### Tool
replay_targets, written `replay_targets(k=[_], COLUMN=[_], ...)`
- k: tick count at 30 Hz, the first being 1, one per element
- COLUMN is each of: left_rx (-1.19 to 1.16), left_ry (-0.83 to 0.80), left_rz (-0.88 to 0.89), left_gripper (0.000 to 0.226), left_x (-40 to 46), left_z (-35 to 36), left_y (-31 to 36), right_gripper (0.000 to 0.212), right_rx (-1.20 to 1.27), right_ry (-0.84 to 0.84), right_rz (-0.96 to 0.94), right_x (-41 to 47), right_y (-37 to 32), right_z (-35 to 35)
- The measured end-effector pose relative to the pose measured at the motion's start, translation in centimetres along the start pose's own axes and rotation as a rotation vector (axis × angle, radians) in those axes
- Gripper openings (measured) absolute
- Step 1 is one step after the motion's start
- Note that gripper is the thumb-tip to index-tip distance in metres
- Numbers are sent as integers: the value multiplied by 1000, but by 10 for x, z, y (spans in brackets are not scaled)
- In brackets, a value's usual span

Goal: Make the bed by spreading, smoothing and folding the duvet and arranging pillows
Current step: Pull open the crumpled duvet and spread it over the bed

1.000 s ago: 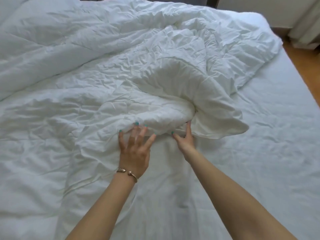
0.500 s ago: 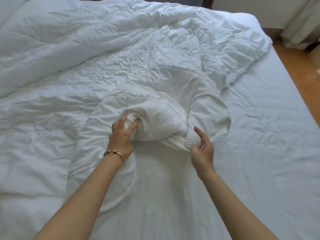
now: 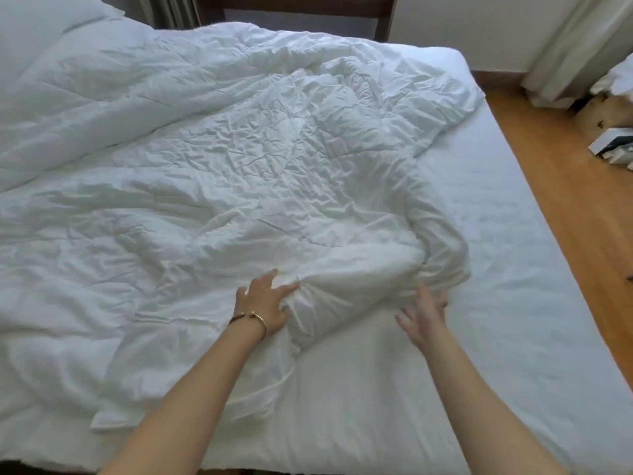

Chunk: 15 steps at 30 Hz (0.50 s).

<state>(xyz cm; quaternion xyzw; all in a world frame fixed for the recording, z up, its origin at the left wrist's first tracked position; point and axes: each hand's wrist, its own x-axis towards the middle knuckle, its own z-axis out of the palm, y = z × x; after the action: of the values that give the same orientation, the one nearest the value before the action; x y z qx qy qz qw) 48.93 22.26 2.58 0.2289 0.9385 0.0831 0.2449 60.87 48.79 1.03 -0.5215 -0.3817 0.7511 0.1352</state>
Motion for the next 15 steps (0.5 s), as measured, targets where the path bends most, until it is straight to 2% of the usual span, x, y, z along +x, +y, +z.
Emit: replay_targets(k=[2, 4, 5, 7, 8, 10, 12, 15], left_rx=[160, 111, 85, 168, 210, 262, 302, 337], left_ry=[10, 168, 232, 239, 192, 105, 158, 259], left_rz=[-70, 81, 187, 313, 315, 252, 161, 81], left_gripper=[65, 65, 63, 66, 74, 90, 97, 87], left_x=[-12, -27, -34, -44, -47, -46, -31, 4], left_z=[35, 74, 92, 123, 136, 156, 166, 167], left_y=[28, 53, 63, 78, 85, 96, 101, 89], right_gripper=[79, 82, 80, 59, 44, 34, 35, 36], right_rx=[-129, -219, -254, -205, -163, -92, 9, 108], right_ry=[-38, -84, -86, -53, -40, -23, -32, -2], right_rz=[121, 118, 109, 127, 136, 137, 154, 207], right_x=[2, 22, 36, 67, 80, 103, 123, 139], right_y=[45, 66, 70, 73, 74, 73, 70, 69], right_z=[-9, -18, -23, -26, -27, -27, -24, -19])
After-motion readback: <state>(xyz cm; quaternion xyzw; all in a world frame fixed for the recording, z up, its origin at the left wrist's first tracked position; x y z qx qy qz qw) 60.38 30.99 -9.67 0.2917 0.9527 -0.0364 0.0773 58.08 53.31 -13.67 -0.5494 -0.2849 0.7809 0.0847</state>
